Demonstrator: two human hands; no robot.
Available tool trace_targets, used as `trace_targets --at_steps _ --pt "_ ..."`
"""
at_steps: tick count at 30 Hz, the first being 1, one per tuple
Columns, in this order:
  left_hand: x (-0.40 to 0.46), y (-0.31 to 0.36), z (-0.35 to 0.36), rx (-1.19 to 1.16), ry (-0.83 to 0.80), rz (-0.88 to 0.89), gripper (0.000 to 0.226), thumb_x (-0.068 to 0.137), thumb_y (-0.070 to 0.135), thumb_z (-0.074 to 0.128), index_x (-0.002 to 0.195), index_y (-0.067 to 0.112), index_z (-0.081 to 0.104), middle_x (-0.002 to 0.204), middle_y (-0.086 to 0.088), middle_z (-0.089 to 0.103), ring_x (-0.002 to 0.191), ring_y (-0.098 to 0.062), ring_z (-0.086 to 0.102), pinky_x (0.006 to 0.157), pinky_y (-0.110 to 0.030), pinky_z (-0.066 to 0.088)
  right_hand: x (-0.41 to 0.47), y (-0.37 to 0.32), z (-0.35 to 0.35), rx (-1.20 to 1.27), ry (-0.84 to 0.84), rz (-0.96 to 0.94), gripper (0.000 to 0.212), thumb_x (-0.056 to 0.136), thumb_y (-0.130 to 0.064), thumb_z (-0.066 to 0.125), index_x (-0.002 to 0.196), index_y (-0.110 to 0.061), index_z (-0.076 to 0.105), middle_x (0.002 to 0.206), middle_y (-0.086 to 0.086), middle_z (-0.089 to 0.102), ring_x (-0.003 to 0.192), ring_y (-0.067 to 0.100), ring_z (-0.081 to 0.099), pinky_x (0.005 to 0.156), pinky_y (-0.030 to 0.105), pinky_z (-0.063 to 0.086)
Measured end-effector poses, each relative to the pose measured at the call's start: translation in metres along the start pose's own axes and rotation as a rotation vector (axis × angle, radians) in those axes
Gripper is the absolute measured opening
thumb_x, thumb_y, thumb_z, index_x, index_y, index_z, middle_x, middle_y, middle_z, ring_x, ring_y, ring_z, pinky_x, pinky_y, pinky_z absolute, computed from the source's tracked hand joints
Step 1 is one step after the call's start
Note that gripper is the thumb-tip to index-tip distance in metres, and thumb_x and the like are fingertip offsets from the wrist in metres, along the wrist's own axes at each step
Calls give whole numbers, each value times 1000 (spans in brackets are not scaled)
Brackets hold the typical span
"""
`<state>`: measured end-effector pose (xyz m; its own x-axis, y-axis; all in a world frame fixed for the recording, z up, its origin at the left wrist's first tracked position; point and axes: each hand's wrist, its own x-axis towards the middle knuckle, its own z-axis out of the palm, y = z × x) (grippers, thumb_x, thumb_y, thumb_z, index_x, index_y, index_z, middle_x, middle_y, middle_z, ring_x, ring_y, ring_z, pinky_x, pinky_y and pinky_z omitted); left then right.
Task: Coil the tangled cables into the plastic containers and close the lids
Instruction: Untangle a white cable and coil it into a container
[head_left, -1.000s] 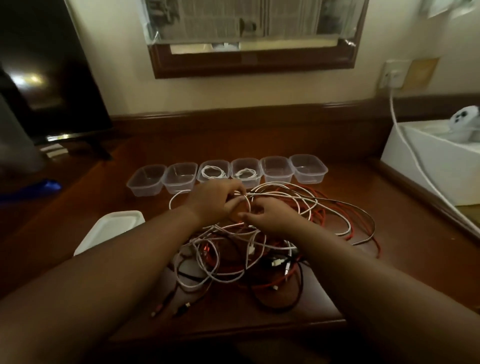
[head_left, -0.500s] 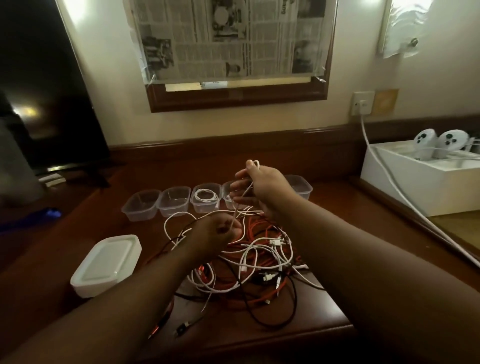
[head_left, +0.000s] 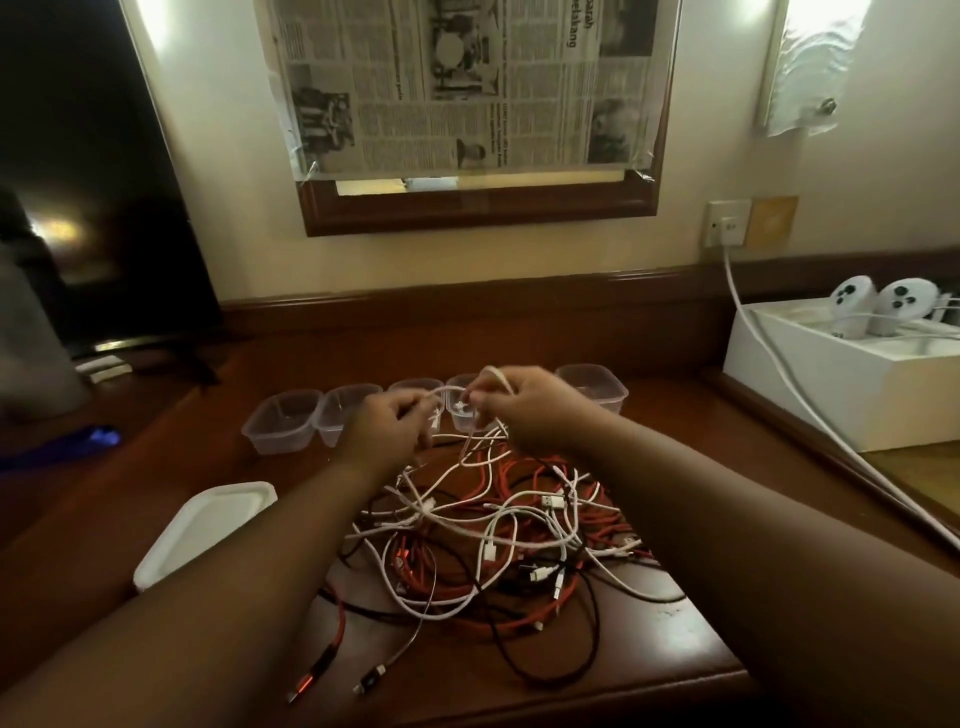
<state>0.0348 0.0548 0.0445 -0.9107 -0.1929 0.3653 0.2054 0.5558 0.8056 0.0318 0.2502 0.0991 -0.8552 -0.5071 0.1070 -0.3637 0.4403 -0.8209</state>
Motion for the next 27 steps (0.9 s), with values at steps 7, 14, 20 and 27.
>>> trace_targets --at_steps 7,14,20,27 --pt "9 52 1 -393 -18 -189 16 100 24 55 100 15 69 61 -2 52 50 -12 50 52 -28 46 8 1 18 96 8 -59 38 91 -31 67 126 -20 56 111 3 68 93 9 66 73 20 52" --pt "1 61 -1 -640 -58 -318 24 99 34 55 99 13 67 78 -2 59 75 -17 60 60 -27 47 8 9 31 -19 -39 -2 19 98 -31 57 91 -17 67 81 1 70 62 10 59 58 21 50" --pt "-24 18 11 -431 -293 -197 27 99 33 54 107 11 67 97 -9 69 87 -22 66 78 -35 52 11 4 10 342 266 -11 27 103 -25 47 93 -7 65 80 5 68 58 5 58 55 20 48" --pt "-38 -23 28 53 -295 -22 14 86 22 76 96 17 67 85 0 68 66 -2 64 56 -16 49 7 -7 -9 758 295 35 28 105 -30 41 94 -11 58 78 7 71 72 18 70 75 38 58"
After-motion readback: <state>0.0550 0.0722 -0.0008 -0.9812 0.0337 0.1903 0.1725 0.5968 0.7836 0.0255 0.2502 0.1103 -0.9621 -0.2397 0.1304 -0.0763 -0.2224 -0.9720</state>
